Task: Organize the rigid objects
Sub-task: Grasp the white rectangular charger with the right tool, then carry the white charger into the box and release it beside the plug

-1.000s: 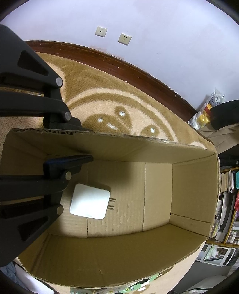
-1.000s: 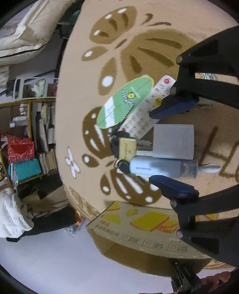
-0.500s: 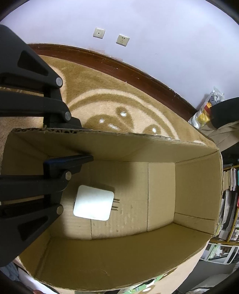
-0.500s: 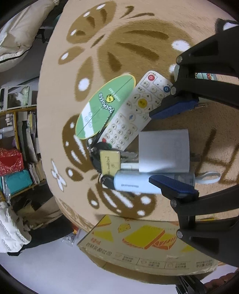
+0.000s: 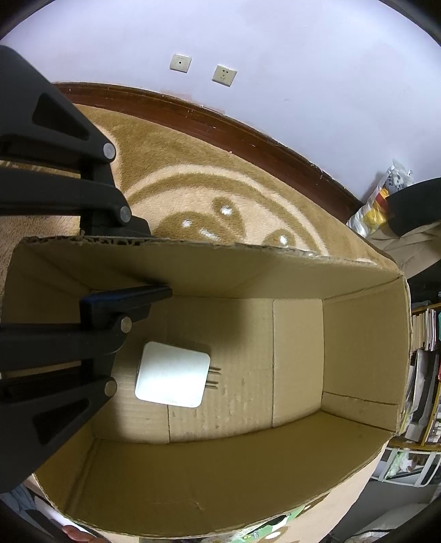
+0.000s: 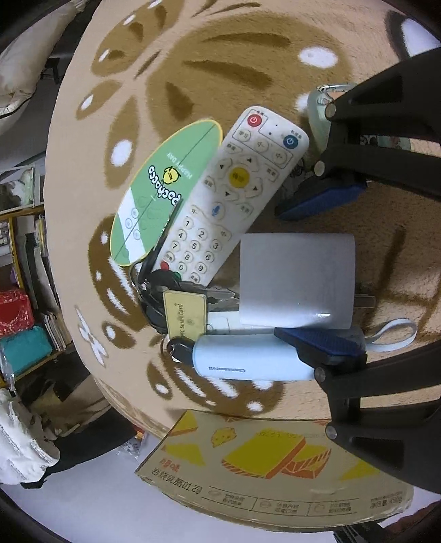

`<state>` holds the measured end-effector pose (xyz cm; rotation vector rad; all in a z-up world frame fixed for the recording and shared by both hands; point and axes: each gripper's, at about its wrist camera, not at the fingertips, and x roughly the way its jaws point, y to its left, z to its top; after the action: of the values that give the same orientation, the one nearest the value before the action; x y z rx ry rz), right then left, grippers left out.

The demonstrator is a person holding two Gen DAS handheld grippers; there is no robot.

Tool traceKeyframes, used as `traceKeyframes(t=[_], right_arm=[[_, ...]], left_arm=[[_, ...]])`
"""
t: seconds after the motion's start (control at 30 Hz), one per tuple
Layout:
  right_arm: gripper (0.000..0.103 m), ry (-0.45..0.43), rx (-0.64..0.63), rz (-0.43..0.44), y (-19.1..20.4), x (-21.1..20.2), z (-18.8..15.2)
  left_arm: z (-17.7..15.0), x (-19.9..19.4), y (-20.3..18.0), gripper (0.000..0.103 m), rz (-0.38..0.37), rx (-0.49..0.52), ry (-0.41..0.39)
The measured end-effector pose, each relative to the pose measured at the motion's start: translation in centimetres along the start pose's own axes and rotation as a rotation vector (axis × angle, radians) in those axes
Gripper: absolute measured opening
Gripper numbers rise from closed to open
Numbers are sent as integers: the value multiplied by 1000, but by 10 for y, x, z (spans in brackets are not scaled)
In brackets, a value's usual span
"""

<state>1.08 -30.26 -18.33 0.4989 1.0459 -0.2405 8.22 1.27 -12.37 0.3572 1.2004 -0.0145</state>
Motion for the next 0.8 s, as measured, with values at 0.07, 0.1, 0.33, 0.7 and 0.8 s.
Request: traceKeyframes(t=[0.07, 0.1, 0.33, 0.7, 0.8], right_arm=[[55, -3, -10, 0, 3, -2, 0], [55, -6, -22, -13, 5, -3, 0], [55, -77, -89, -75, 21, -25, -1], [55, -217, -179, 36, 67, -77, 4], [55, -244, -219, 78, 85, -89, 4]], left_arm=[[-1, 0, 0, 19, 1, 0, 0], [-1, 0, 0, 19, 1, 0, 0], [0, -1, -2, 19, 9, 6, 1], [0, 0, -4, 19, 15, 11, -3], [0, 0, -4, 19, 11, 9, -4]])
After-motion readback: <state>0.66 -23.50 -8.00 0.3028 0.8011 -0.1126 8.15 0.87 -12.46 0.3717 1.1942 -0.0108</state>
